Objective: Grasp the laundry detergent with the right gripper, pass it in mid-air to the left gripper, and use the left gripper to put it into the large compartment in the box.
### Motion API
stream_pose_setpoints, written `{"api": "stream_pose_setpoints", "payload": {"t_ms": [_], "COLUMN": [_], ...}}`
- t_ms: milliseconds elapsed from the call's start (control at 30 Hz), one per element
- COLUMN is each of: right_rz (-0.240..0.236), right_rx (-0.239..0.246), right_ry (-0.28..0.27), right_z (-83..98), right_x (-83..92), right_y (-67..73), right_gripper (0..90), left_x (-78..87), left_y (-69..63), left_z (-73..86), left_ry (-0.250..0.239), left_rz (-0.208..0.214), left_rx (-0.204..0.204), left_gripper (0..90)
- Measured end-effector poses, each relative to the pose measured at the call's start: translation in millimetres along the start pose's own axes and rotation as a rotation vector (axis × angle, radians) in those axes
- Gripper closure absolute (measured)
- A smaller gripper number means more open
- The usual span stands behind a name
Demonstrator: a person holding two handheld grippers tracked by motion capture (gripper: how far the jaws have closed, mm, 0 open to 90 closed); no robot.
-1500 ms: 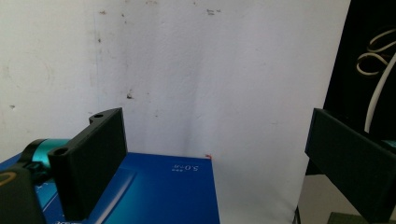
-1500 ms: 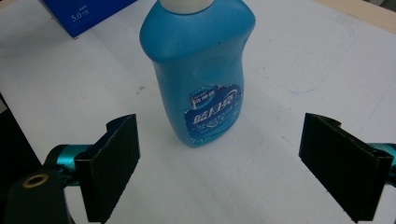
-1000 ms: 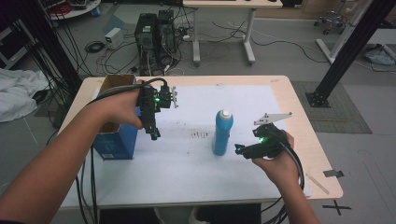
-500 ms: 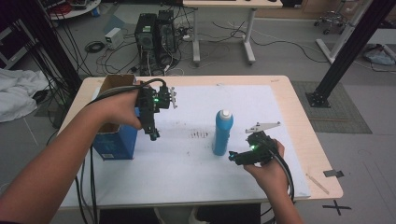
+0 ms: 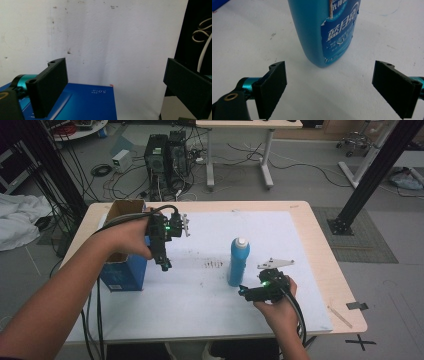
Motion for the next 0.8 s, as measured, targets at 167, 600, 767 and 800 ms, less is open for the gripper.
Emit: {"api": "stream_pose_setpoints", "payload": {"t_ms": [167,600,767,800], "right_rz": [0.029,0.066,0.080,0.079], "right_rx": [-0.014,-0.039,-0.056,-0.057], "right_ry": [-0.043,-0.107,-0.137,-0.137], "right_z": [-1.3,-10.0,-13.7,-14.1], "right_x": [-6.0,-22.3,-25.7,-26.8], "right_y": [6.0,22.1,23.4,23.6], "right_gripper": [11.6,11.6,11.5,11.5], "left_x": [-0.2,-1.0,-1.2,-1.1], "left_y": [0.2,0.2,0.0,-0.3], "left_z": [0.3,5.6,5.6,5.5], "left_ry": [-0.005,-0.012,-0.012,-0.013], "left_rz": [-0.004,-0.004,-0.003,-0.003], "left_rx": [0.002,0.011,0.009,0.008], "left_gripper": [5.6,5.5,5.6,5.6]}}
Point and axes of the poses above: each handheld gripper's, and its own axes: x roughly backward along the jaws, z roughly out of its underside, y roughly to its left, the point moved 7 cm from there along -x, roughly forward along the jaws, and after that the axes turned 15 degrees about y, right-handed, at the moved point
